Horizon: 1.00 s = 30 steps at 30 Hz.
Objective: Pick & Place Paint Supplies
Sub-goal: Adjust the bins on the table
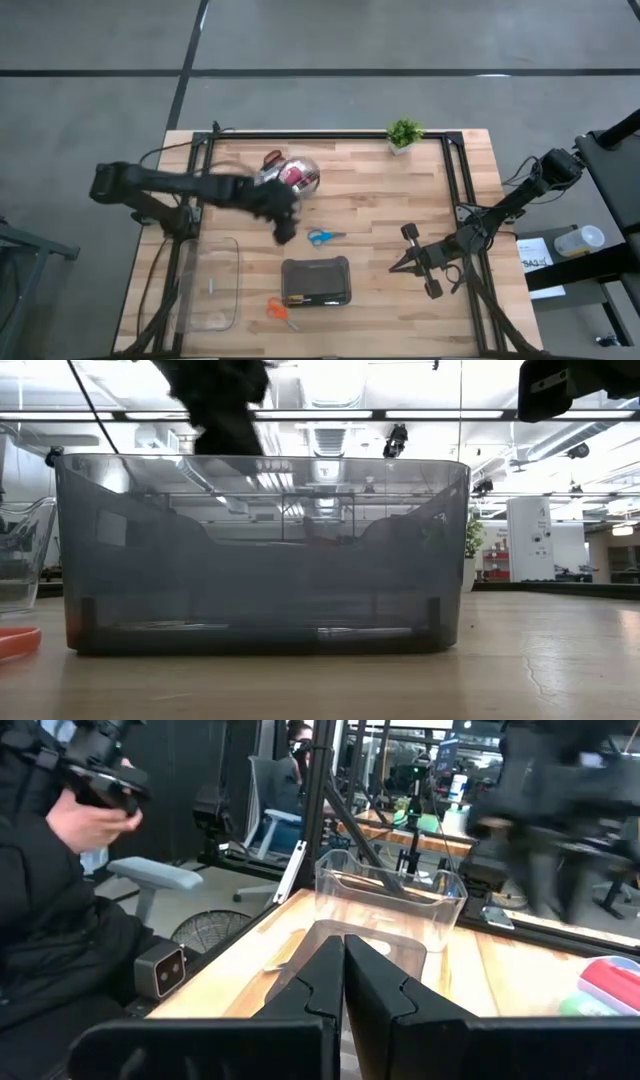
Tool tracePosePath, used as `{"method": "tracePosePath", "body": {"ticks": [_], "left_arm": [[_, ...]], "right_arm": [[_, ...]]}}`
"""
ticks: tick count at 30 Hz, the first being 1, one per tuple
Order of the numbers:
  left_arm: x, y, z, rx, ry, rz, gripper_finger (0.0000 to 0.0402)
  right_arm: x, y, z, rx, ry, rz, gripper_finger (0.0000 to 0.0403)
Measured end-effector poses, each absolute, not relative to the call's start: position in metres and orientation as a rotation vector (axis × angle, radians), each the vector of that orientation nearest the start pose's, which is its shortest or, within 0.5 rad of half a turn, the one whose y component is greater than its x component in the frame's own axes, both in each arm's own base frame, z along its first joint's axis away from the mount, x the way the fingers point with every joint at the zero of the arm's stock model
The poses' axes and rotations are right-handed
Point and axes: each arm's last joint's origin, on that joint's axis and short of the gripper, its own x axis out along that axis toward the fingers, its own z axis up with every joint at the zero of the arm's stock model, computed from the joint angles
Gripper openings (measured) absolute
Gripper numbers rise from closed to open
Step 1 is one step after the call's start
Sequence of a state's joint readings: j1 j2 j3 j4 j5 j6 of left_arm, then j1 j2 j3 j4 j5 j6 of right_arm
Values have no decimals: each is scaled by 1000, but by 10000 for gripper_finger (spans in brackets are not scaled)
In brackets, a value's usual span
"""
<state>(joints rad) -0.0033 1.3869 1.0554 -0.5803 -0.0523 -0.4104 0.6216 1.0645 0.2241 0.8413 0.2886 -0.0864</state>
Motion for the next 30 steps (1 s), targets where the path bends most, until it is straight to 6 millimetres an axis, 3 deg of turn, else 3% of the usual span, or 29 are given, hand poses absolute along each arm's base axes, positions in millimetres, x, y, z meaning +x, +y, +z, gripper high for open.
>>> {"method": "tracePosePath", "body": {"ticks": [8,16,23,30], "left_arm": [[252,-84,256,-207,914,208,177],[244,-152,231,-123,977,134,177],[261,-190,201,-11,1107,101,177],[273,-217,208,59,1211,81,177]], "right_arm": [[164,107,192,-85,-15,333,8],[164,107,192,-85,-16,332,8],[164,107,192,-85,-15,332,8],[164,107,192,-85,-15,331,8]]}}
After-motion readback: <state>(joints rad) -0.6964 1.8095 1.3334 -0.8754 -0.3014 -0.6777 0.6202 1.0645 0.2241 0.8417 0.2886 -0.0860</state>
